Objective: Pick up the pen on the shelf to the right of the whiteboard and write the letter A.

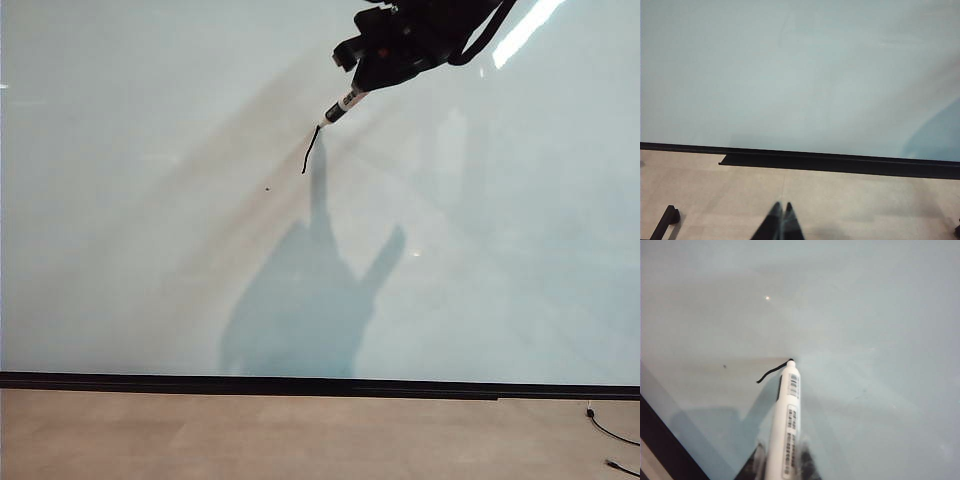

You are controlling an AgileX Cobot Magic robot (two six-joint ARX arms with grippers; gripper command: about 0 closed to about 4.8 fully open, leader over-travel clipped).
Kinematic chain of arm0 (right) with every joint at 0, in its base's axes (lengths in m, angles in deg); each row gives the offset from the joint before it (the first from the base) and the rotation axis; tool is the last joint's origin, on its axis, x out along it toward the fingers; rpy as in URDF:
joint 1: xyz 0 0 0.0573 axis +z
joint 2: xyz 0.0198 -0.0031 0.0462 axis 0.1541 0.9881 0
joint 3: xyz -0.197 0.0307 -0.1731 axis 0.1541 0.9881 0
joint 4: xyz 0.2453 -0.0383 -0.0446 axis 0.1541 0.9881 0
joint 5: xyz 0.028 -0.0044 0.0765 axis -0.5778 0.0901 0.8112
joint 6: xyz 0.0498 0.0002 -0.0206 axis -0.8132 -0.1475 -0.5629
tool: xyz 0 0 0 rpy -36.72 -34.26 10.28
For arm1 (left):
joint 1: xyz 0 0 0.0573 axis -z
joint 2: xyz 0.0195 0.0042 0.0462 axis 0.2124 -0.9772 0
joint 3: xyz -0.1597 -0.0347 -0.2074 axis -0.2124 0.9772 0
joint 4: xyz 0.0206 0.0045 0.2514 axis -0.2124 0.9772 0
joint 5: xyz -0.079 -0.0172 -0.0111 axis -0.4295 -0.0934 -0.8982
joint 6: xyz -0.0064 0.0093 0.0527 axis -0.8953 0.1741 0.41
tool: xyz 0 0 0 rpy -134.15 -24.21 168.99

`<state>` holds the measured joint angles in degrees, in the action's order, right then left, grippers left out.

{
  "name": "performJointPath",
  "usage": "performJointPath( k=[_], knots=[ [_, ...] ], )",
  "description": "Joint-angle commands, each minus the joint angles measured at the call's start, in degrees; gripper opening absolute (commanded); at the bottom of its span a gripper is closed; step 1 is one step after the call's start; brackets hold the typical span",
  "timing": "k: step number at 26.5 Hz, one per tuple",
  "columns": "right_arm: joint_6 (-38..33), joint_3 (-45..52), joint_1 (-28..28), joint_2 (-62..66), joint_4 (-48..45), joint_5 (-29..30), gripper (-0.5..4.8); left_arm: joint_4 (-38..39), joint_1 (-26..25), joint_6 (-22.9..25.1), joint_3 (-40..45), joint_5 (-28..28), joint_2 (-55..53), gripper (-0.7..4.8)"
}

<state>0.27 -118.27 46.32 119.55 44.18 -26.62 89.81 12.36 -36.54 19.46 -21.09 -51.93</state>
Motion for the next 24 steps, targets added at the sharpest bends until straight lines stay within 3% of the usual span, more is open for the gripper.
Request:
performJointPath(
  k=[1, 17, 24],
  knots=[
    [0.7, -0.4, -0.4, -1.5, -2.3, -2.5, -0.03, -0.5, 0.0, 0.2, -0.2, -0.2, 0.0, -0.05],
    [1.8, -0.4, -0.4, -5.4, -2.3, -3.7, -0.03, -0.5, 0.0, 0.2, -0.2, -0.2, 0.0, -0.04],
    [2.8, 0.2, 5.5, -8.9, 2.1, -5.9, -0.03, -0.5, 0.0, 0.2, -0.2, -0.2, 0.0, -0.05]
  ],
)
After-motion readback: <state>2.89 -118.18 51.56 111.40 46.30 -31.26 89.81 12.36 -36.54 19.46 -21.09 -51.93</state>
